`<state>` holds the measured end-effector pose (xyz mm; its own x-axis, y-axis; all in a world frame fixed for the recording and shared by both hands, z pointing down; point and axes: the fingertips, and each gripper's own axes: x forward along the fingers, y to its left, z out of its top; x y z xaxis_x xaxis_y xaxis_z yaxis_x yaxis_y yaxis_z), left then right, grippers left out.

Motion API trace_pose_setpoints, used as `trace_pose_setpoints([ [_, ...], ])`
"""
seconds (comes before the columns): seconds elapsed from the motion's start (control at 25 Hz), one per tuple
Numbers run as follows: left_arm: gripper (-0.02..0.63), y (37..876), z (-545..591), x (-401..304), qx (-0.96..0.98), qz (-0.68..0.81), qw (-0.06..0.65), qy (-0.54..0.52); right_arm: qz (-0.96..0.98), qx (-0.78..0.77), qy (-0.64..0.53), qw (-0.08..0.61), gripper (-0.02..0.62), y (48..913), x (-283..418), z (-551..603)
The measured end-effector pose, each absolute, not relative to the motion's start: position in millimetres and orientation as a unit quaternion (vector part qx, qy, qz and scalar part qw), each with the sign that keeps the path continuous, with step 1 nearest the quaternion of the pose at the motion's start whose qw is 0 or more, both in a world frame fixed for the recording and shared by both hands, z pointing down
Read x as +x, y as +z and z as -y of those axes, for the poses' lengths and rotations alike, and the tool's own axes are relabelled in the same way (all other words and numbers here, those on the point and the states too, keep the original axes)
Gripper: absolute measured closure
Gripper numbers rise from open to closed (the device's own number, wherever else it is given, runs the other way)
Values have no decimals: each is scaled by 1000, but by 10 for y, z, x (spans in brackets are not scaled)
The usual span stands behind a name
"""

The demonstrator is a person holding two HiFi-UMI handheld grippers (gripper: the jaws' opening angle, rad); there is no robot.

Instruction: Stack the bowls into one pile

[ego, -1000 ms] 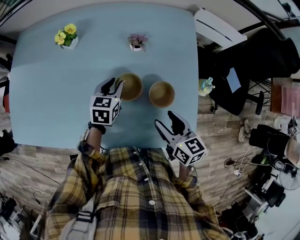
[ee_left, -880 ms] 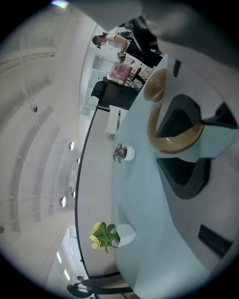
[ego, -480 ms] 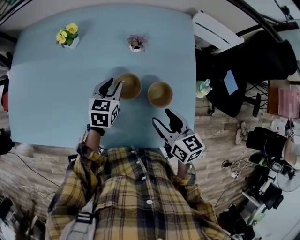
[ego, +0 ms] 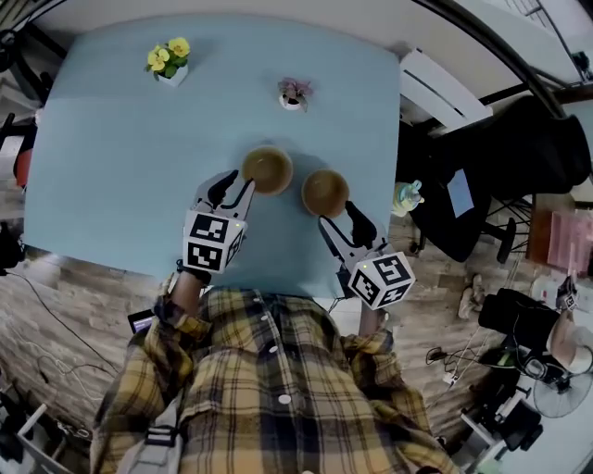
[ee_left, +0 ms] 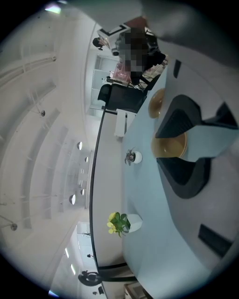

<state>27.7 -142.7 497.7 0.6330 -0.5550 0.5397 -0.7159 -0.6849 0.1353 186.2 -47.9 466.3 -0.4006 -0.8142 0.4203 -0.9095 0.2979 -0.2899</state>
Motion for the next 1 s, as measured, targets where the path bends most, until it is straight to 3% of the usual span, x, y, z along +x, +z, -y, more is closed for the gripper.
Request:
trace_pose_setpoints([
  [0.6,494,4936,968,-90,866,400,191,233,771,541,181,284,324,5336,2298,851],
  [1.0,495,5020,822,-163,859,405,203,237,752,532,239,306,353,5714,2432,917],
])
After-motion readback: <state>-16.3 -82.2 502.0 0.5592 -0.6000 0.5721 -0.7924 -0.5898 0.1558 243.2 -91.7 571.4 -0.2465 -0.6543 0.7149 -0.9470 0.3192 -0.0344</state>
